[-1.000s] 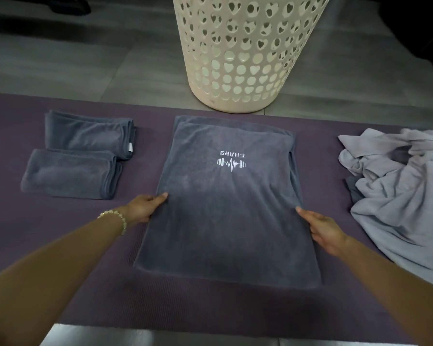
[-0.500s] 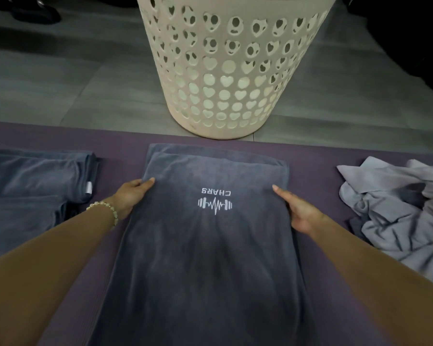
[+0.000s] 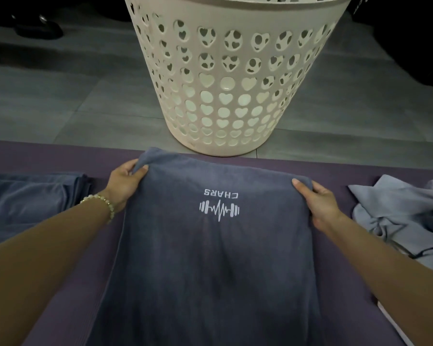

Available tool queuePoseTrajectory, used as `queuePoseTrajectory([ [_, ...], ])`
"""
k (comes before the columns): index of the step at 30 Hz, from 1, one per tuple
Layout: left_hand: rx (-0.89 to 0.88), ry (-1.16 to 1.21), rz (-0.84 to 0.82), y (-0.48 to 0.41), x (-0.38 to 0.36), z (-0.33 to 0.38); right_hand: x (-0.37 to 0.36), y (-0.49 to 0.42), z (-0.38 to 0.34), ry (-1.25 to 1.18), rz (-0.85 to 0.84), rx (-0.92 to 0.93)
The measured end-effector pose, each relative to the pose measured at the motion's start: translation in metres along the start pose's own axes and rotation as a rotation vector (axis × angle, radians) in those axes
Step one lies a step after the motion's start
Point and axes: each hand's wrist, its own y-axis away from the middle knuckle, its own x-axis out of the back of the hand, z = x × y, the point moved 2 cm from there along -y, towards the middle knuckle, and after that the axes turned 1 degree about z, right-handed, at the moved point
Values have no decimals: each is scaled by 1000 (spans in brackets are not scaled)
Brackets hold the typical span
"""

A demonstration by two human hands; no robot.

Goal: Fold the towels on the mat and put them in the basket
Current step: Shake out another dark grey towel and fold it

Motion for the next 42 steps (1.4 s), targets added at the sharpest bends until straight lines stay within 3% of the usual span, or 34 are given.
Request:
queuePoseTrajectory([
  [7,318,-80,-73,-12,-4,-47,5,-36,35,195,59,-99],
  [11,318,-83,-50,-9,-5,-47,2,-33,36,188,93,-85],
  [15,307,-117,-73,6,-2,-48,6,-22,26,223,-29,-91],
  [19,364,-155,-224,40,12,-55,31,15,44,349,-142,-220],
  [24,461,-240,-438,106,42,-66,75,84,78,286,-202,-254],
  [29,490,-245,-394,172,69,-87,99,149,113,294,-325,-344],
  [34,567,-270,-448,222,89,-100,107,191,125,331,-328,-426],
  [42,542,-374,-503,260,112,-110,113,237,135,435,-284,-409],
])
